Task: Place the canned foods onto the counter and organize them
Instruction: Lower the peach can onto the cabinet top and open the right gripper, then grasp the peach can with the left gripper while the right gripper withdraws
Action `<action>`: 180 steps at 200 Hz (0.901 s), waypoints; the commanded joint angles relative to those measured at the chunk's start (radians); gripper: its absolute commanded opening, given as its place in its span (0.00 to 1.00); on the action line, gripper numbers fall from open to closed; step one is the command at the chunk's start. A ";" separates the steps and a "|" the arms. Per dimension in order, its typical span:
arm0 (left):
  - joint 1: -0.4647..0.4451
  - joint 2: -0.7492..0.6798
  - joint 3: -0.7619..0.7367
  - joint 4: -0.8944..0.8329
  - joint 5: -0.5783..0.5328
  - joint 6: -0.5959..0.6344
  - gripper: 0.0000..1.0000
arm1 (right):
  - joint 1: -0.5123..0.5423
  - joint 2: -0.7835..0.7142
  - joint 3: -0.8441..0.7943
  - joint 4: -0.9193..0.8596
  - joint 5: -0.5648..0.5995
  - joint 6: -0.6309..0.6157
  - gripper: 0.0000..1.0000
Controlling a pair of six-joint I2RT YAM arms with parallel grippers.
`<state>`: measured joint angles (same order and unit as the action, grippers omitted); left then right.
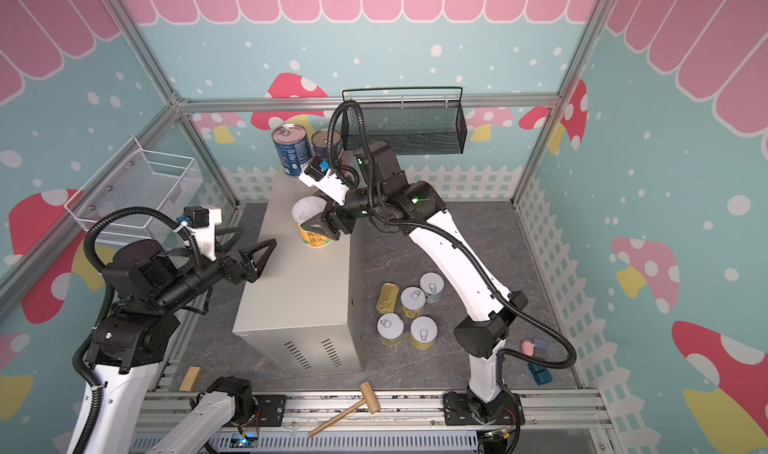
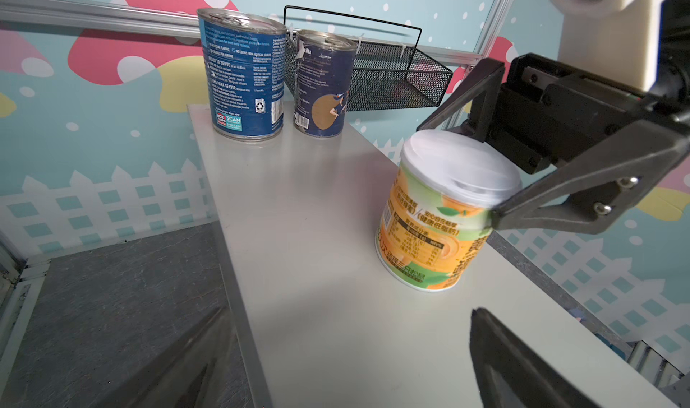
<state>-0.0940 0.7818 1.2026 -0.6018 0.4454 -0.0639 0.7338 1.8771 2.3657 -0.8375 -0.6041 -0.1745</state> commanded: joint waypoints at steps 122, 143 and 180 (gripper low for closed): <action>-0.022 0.046 0.024 -0.003 0.055 -0.002 0.99 | 0.039 0.121 0.030 0.229 -0.094 0.136 0.66; -0.048 0.061 0.031 0.002 0.051 -0.007 0.99 | 0.048 0.146 0.033 0.298 -0.126 0.177 0.65; -0.127 0.091 0.044 0.029 -0.026 -0.005 0.99 | 0.059 0.195 0.107 0.376 -0.157 0.244 0.69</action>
<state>-0.1825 0.8577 1.2110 -0.5964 0.4633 -0.0731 0.7753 2.0251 2.4298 -0.4961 -0.7170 0.0048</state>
